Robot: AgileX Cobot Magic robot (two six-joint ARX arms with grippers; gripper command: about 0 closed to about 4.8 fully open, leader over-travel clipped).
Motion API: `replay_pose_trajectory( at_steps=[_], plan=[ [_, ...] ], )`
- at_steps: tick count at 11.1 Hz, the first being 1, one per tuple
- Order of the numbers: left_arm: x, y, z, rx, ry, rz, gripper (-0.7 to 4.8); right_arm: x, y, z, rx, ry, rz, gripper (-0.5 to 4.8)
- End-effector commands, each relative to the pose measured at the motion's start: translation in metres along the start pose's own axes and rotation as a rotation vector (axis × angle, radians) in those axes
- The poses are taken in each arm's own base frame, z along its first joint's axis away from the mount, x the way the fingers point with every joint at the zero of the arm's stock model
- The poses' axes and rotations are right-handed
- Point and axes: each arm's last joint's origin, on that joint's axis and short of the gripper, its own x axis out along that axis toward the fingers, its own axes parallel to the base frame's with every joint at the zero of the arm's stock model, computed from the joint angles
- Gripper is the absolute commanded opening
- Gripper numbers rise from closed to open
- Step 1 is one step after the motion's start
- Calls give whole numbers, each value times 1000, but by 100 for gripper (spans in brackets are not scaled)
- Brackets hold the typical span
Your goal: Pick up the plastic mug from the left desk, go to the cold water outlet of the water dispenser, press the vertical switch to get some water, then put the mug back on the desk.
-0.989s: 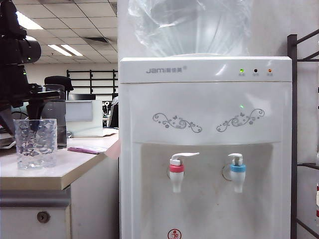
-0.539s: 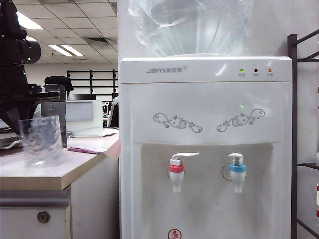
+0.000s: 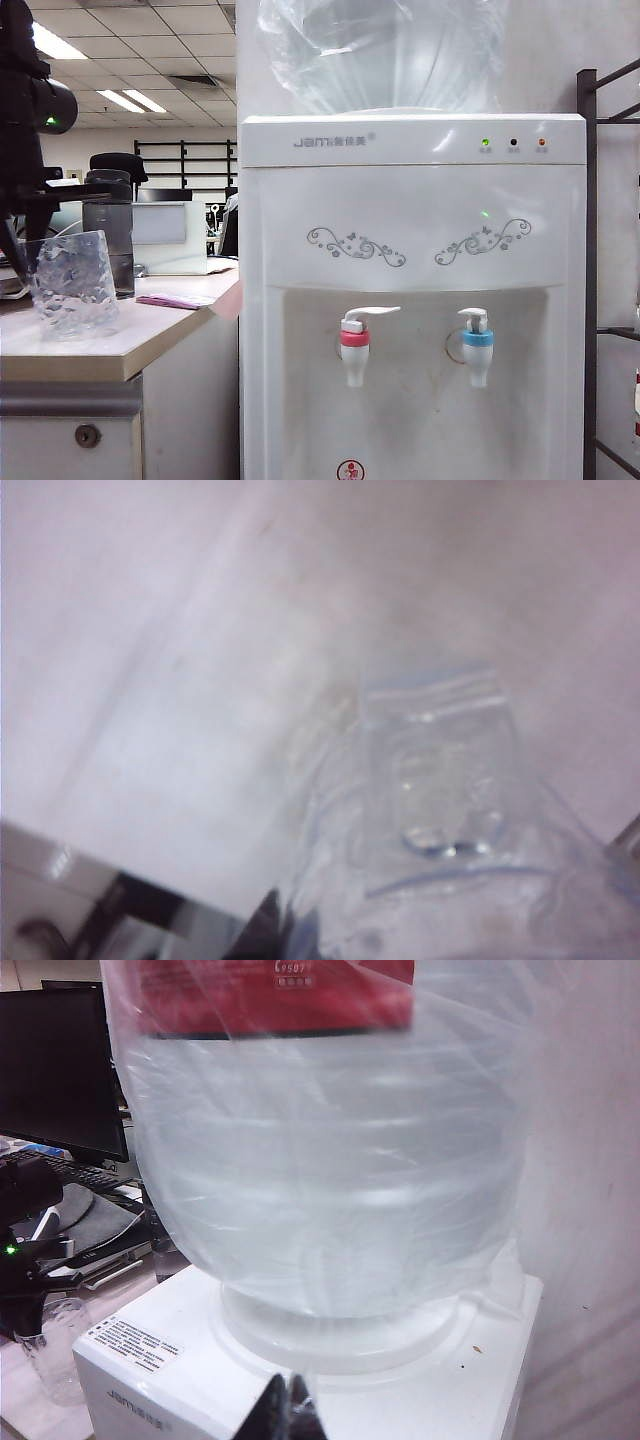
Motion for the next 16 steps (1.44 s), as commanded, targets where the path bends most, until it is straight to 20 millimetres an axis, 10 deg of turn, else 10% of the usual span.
replay_pose_trajectory(
  at_steps=[1,2,5,11,16],
  plan=[
    [0,1,-6,-109,86,-39,-5,0,1,3,-9,-19,4,-6],
    [0,1,-9,-438,145,-34,-5,0,1,3,-9,-18,3,-5],
    [0,5,-13,-680,161,49,-5,0,0,3,-8,-16,3,-5],
    [1,-3,5,-710,-32,-58,-5,0,0,3,-8,-16,2,-5],
    [-27,-30,-12,-1143,-51,37,-5,0,0,3,-8,-16,3,-5]
  ],
)
